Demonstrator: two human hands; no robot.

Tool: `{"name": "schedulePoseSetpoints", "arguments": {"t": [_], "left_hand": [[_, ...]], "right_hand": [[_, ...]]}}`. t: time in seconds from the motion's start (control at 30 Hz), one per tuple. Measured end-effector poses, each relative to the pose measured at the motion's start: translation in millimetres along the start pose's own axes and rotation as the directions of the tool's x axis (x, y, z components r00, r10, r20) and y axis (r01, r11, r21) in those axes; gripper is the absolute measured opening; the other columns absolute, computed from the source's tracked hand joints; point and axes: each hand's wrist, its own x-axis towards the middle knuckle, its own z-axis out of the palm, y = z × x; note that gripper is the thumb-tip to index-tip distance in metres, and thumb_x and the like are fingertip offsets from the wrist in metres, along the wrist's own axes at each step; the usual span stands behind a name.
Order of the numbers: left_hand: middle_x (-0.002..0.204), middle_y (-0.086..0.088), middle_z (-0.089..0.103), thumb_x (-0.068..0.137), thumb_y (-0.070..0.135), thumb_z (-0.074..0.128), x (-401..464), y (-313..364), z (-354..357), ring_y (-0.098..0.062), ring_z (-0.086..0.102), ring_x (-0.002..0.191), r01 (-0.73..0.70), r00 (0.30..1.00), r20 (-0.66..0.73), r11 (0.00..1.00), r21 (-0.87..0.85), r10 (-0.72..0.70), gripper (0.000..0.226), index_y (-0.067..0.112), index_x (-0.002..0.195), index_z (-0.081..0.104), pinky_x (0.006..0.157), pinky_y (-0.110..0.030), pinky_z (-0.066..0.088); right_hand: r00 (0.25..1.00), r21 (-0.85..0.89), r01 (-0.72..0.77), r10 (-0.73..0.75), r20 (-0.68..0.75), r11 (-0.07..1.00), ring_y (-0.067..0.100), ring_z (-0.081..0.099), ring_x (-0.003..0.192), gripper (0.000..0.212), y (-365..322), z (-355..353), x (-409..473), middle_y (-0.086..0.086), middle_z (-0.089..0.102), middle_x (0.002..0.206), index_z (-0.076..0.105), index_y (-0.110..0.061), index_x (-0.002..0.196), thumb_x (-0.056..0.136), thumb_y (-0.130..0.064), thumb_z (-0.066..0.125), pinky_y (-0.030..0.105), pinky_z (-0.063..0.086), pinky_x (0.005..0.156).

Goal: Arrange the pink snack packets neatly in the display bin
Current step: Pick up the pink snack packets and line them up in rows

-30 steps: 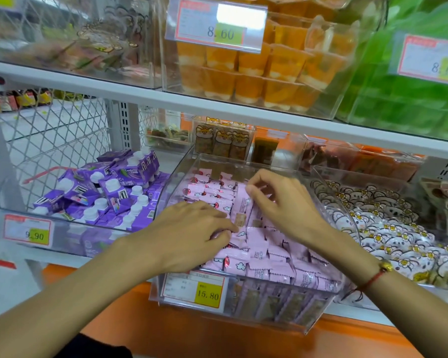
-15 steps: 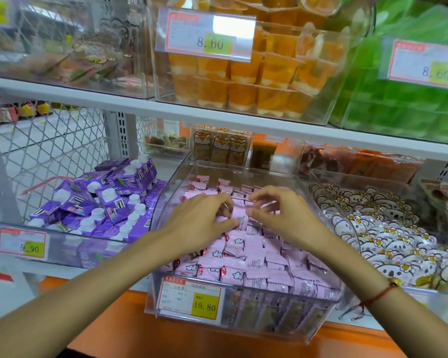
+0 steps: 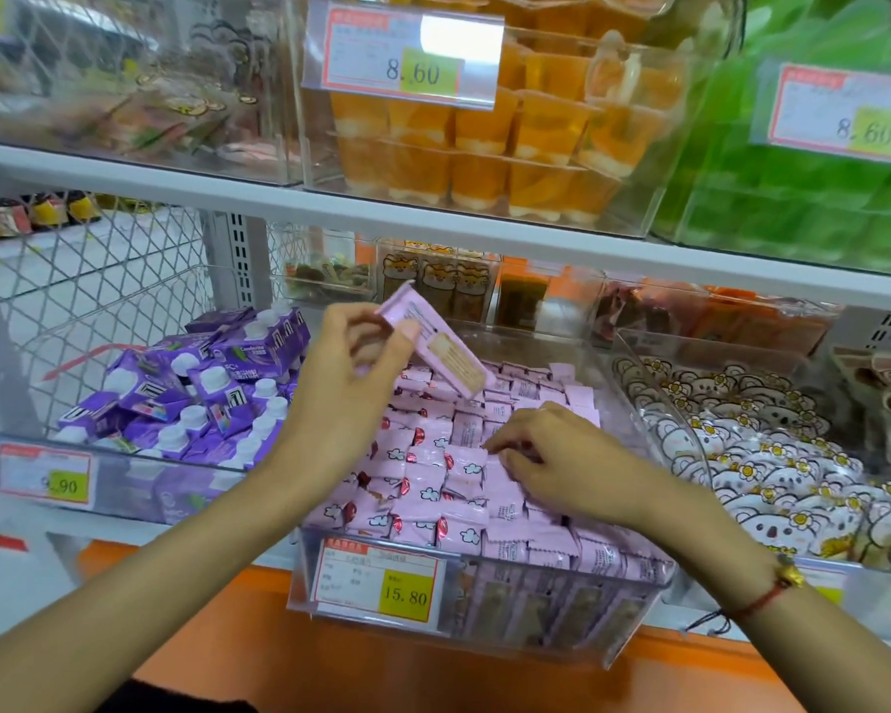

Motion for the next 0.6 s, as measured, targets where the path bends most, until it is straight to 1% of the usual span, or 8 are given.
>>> {"name": "schedulePoseSetpoints", "arguments": {"t": [0.1,0.2,0.27,0.33,0.4,0.47,0.53,0.6], "left_hand": [[0.106,-0.004,0.069,0.094,0.024,0.053,-5,6,-5,-0.007,0.069,0.091,0.067,0.994,-0.067,0.977,-0.203,-0.082,0.03,0.019,0.12,0.041,0.078,-0.015,0.054],[0.085,0.005,0.074,0.094,0.028,0.053,-10,10,-7,-0.006,0.07,0.086,0.101,0.993,-0.038,0.961,-0.258,-0.114,0.034,0.031,0.125,0.04,0.074,-0.015,0.055],[0.086,0.006,0.074,0.094,0.028,0.053,-12,12,-5,-0.009,0.071,0.083,0.12,0.992,-0.006,0.953,-0.278,-0.126,0.03,0.027,0.123,0.048,0.073,-0.02,0.057],[0.086,0.001,0.074,0.095,0.028,0.052,-11,13,-1,-0.013,0.072,0.078,0.178,0.984,0.03,0.94,-0.291,-0.177,0.025,0.02,0.118,0.054,0.067,-0.021,0.058],[0.085,0.001,0.07,0.096,0.031,0.049,-11,11,2,-0.012,0.071,0.067,0.259,0.966,0.077,0.927,-0.271,-0.247,0.025,0.013,0.112,0.056,0.059,-0.023,0.058],[0.09,0.005,0.065,0.096,0.039,0.045,-11,8,2,-0.004,0.067,0.059,0.279,0.957,0.132,0.948,-0.153,-0.26,0.028,0.016,0.11,0.054,0.056,-0.022,0.057],[0.101,0.017,0.057,0.092,0.046,0.043,-13,5,-1,0.005,0.063,0.066,0.142,0.969,0.196,0.987,0.069,-0.153,0.032,0.029,0.118,0.048,0.064,-0.02,0.055],[0.107,0.022,0.056,0.091,0.043,0.047,-13,2,-2,0.005,0.061,0.084,0.007,0.97,0.24,0.989,0.146,-0.042,0.036,0.033,0.125,0.048,0.074,-0.025,0.055]], "right_hand": [[0.958,0.119,-0.012,0.045,-0.283,0.993,0.008,0.053,0.096,0.049,0,-2,-3,-0.005,0.056,0.126,0.044,-0.026,0.135,0.089,-0.031,0.06,0.024,0.038,0.076],[0.899,0.228,0.258,-0.147,-0.414,0.939,0.001,0.041,0.121,0.086,-15,-9,-7,-0.012,0.036,0.142,0.026,-0.036,0.142,0.074,-0.031,0.078,0.02,0.038,0.093],[0.842,0.164,0.402,-0.293,-0.454,0.901,0.009,0.042,0.124,0.081,-25,-10,-7,-0.008,0.034,0.144,0.035,-0.031,0.14,0.073,-0.022,0.08,0.017,0.037,0.099],[0.773,0.113,0.454,-0.328,-0.543,0.884,0.01,0.049,0.118,0.054,-31,-12,-8,-0.003,0.048,0.134,0.055,-0.022,0.126,0.078,-0.013,0.076,0.016,0.042,0.091],[0.77,0.267,0.436,-0.202,-0.605,0.859,0.009,0.059,0.105,0.034,-31,-15,-10,-0.004,0.063,0.116,0.065,-0.018,0.113,0.081,-0.011,0.072,0.019,0.048,0.085],[0.867,0.643,0.327,0.052,-0.496,0.693,0.012,0.067,0.087,0.024,-30,-20,-13,-0.004,0.072,0.099,0.068,-0.017,0.106,0.083,-0.022,0.069,0.022,0.054,0.072],[0.92,0.853,0.194,0.212,-0.33,0.485,0.017,0.069,0.071,0.029,-25,-23,-13,0.005,0.074,0.085,0.068,-0.01,0.098,0.081,-0.034,0.064,0.022,0.053,0.061],[0.929,0.894,0.134,0.261,-0.264,0.427,0.016,0.066,0.062,0.036,-20,-23,-11,0.011,0.073,0.075,0.069,-0.005,0.09,0.08,-0.038,0.063,0.019,0.051,0.056]]}}
